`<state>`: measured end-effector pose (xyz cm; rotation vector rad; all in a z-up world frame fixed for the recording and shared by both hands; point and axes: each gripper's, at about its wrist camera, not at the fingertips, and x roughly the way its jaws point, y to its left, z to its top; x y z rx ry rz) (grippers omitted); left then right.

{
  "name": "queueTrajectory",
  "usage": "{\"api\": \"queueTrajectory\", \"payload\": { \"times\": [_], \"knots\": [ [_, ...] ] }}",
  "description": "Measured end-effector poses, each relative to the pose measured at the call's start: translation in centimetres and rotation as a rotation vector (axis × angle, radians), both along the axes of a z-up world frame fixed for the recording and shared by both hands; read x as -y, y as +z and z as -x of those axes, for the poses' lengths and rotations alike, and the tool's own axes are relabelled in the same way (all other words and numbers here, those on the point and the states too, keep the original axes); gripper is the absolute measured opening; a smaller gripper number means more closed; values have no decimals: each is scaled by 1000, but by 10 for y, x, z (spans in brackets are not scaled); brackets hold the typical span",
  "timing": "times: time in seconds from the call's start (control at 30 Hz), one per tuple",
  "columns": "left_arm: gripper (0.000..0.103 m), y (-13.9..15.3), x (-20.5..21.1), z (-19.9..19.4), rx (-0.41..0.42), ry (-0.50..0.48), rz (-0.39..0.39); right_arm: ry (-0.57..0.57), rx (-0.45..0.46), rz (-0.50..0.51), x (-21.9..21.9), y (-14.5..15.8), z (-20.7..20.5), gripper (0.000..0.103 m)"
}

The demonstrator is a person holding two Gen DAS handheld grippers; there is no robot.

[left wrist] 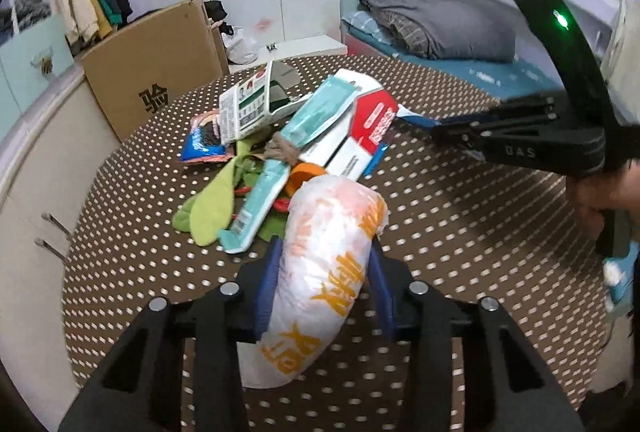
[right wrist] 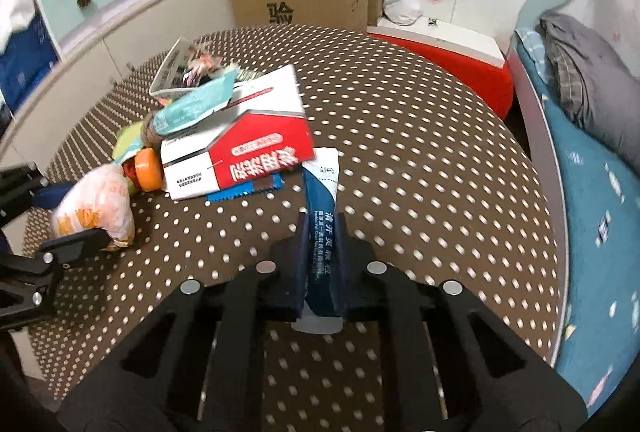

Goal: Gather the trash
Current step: 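Grasp the white plastic bag with the left tool while the right tool grasps the blue toothpaste tube, then carry both items to the wastebasket and open both tools to drop them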

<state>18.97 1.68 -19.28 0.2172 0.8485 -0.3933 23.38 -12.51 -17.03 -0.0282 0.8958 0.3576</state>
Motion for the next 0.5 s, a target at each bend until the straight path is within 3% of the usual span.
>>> {"api": "queueTrajectory", "payload": {
  "times": [0.5],
  "knots": [
    [40, 50, 49, 7, 45, 28, 184, -98, 119, -219, 88, 63, 42, 12]
  ]
}}
